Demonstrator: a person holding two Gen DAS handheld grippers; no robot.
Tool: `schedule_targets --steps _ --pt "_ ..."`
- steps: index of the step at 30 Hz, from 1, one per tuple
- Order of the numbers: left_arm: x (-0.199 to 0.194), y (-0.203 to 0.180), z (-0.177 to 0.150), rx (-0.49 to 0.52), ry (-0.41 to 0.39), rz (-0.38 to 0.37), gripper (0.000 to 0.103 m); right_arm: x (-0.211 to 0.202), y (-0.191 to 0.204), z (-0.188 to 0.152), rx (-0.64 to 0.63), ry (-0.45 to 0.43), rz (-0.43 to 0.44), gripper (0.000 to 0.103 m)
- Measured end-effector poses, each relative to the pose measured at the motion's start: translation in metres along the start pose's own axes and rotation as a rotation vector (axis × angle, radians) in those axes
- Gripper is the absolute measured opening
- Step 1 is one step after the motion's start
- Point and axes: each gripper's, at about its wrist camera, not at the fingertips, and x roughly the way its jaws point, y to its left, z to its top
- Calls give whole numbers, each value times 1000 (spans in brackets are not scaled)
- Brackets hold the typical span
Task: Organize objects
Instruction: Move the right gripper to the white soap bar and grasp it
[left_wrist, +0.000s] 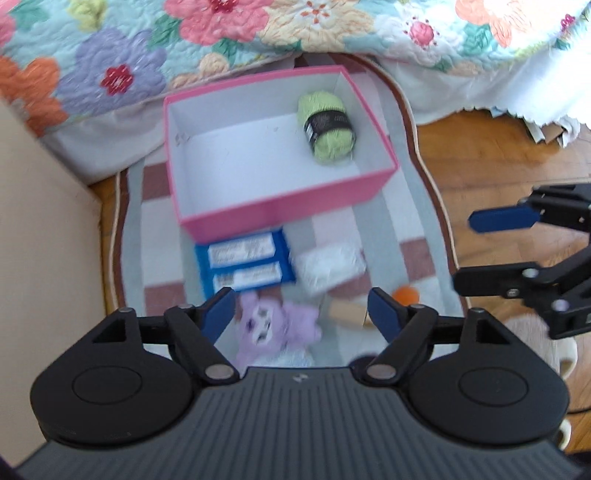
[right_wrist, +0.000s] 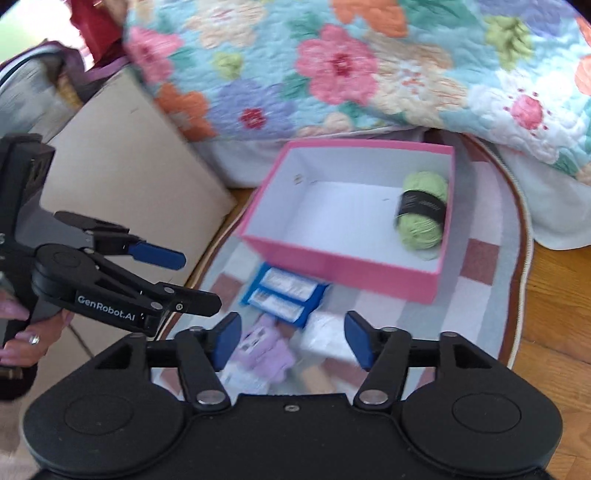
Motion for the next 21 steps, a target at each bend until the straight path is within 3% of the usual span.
schedule_targets --steps 5,11,16,21 --pt "-5 16 -38 -26 28 30 86 -10 26 -23 -54 17 48 86" --pt "4 31 -75 -91 58 11 88 8 50 -54 -98 37 121 86" --pt "11 39 -96 -113 33 8 94 40 64 -85 -150 51 206 86" --pt "38 50 -110 -157 51 -25 95 83 68 -108 -153 86 225 87"
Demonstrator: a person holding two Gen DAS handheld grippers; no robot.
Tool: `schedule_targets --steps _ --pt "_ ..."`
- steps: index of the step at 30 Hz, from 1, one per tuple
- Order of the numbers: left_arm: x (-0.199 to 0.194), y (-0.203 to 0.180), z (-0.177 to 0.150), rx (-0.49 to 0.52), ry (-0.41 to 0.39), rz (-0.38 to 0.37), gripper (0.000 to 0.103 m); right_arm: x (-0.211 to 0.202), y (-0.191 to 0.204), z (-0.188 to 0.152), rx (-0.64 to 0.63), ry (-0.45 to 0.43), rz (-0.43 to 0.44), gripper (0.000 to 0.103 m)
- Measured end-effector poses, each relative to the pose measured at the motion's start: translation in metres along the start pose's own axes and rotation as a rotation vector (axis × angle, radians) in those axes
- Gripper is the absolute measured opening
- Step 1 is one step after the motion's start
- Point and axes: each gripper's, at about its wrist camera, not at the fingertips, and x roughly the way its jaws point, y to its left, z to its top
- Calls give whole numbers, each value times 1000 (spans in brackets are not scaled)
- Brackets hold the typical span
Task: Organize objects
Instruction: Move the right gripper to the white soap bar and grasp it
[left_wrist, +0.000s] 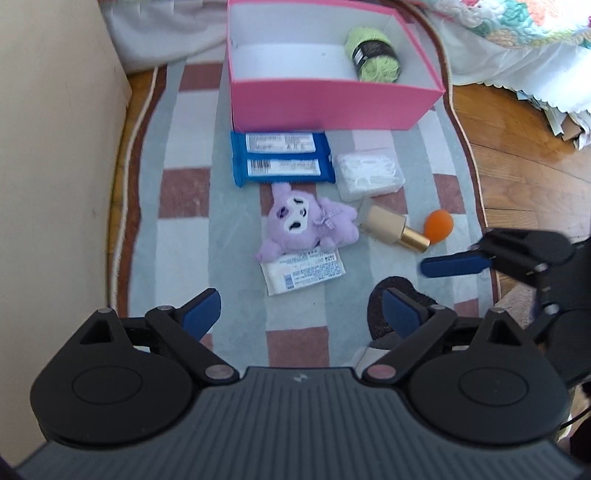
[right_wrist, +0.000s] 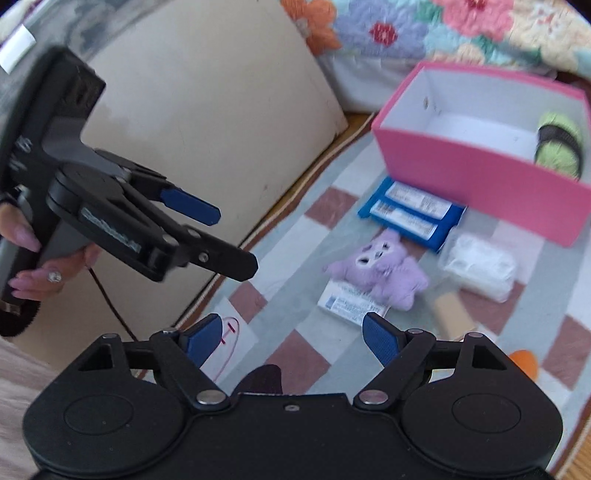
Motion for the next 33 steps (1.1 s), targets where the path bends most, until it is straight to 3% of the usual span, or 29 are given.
schedule_targets --steps 6,11,14,16,18,20,24,27,28,29,33 --pt "40 25 -8 -60 -17 -13 95 48 -20 -11 91 36 17 86" --pt "69 36 -11 -106 -61 -36 93 73 -27 -17 115 1 -31 85" --pt "89 36 -11 -90 -84 -60 92 89 -27 -18 82 -12 -115 85" --pt "105 34 -12 -60 -72 -60 86 100 -30 -21 86 -24 -156 85" --pt "117 31 -12 -42 -64 -39 62 112 -35 -26 140 -12 -146 83" --pt "124 33 -13 -69 -94 -49 61 122 -37 -30 152 8 -161 81" --pt "141 44 -15 -177 -43 -113 59 125 -40 -33 148 -15 -168 78" --pt "141 46 -16 -203 -28 -147 46 122 -45 -34 176 -33 -169 75" --pt "142 47 -17 -228 -20 -161 45 122 -46 -34 178 -33 -166 74" --pt "142 47 -19 -234 -25 -160 44 121 -45 -34 171 -35 -170 66" --pt "128 29 -28 -163 -49 -140 44 119 -41 -32 132 -3 -208 50"
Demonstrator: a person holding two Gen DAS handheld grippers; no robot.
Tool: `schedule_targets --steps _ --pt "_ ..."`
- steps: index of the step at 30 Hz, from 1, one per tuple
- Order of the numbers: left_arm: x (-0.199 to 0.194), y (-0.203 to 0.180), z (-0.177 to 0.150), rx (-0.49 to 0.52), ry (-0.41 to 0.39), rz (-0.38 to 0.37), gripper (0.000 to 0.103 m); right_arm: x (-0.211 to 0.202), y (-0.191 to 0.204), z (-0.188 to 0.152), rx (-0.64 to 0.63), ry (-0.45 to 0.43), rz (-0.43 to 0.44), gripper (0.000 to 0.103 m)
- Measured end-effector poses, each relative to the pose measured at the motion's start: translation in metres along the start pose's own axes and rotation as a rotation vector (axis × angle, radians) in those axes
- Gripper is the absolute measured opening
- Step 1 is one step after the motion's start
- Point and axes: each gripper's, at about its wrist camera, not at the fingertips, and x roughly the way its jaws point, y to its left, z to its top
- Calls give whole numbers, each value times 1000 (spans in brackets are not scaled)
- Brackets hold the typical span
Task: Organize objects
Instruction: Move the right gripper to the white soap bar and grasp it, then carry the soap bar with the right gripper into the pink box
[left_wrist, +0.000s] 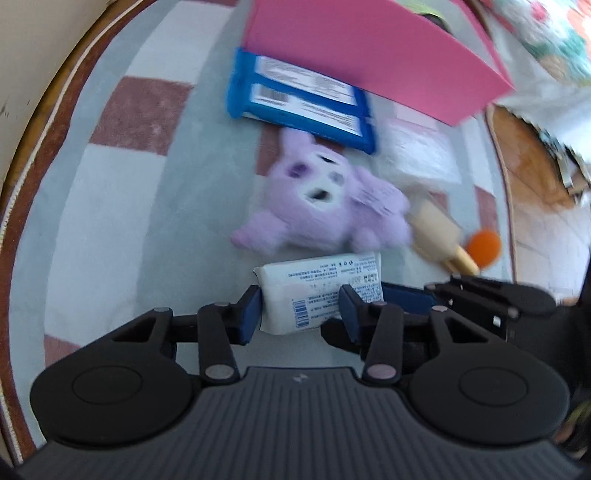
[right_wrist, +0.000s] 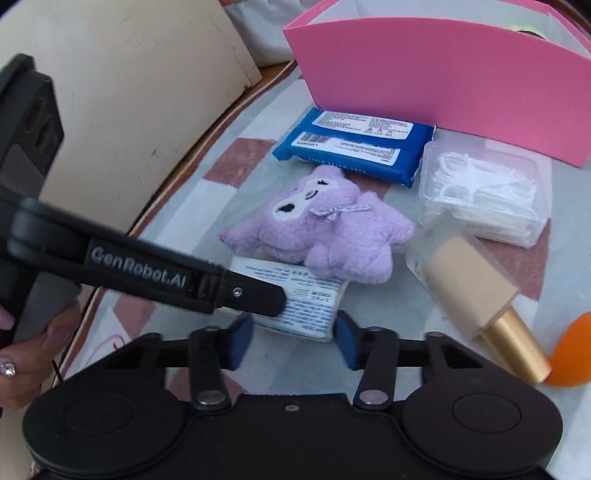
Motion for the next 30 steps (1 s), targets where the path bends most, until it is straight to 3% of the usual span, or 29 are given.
schedule_targets --steps 2,7,11,13,19,25,28,30 --pt "-14 -14 -5 37 -9 8 44 -13 -3 0 42 25 19 50" --pt "-50 -42 -6 101 13 12 44 -51 15 -1 11 27 2 51" --pt "-82 -58 0 129 31 -14 44 -87 28 3 -7 9 17 64" --pt "-98 -65 5 147 26 -15 44 -105 35 5 -34 -16 17 66" --pt "-140 -87 33 184 -19 -33 44 -149 45 30 -85 -86 6 66" --pt "-168 -110 71 227 -114 -31 44 -178 39 63 -124 -163 -9 66" --pt "-170 -114 94 211 -159 -44 44 -189 29 81 -119 -185 3 61" --pt "-168 -117 108 197 -171 -54 44 -195 22 91 -111 -214 -24 50"
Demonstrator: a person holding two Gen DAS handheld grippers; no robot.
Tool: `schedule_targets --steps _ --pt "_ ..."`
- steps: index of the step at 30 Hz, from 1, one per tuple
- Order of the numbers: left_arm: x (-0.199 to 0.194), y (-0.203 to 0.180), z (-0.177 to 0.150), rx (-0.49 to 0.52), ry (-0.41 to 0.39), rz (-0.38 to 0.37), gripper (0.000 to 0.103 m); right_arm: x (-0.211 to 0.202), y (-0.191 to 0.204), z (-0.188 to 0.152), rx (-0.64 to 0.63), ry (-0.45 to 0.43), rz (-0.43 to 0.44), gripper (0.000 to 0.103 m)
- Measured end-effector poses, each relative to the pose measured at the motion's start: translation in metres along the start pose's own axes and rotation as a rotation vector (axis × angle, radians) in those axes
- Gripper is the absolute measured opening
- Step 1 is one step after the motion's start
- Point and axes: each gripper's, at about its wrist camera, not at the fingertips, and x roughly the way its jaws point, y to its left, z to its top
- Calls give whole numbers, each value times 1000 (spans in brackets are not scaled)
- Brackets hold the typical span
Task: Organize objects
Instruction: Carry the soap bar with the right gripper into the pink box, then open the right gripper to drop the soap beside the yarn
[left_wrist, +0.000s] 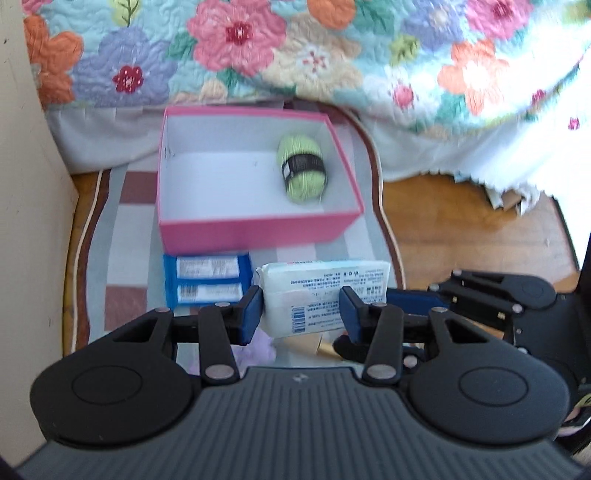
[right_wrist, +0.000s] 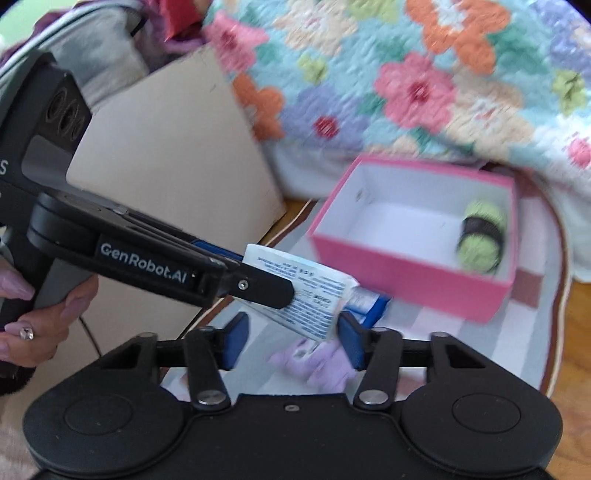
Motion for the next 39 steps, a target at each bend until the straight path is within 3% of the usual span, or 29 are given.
schedule_targets --steps 3,6,12,17,28,32,39 --pt "9 -2 21 4 -42 8 44 5 -16 12 0 -8 -39 35" --pt "30 -3 42 -10 -58 -2 44 15 -35 25 26 7 -46 31" --pt "95 -3 78 -4 -48 20 44 51 -72 59 30 73 -148 30" --pt "152 15 97 -105 -22 7 44 98 -108 82 43 181 -229 31" --pt "245 57 107 -282 140 -25 44 186 -161 86 161 390 -306 30" --pt "257 67 100 -372 155 -66 44 201 -154 87 42 434 -380 30" --pt "272 61 93 -382 174 -52 44 206 -152 89 21 469 -431 30"
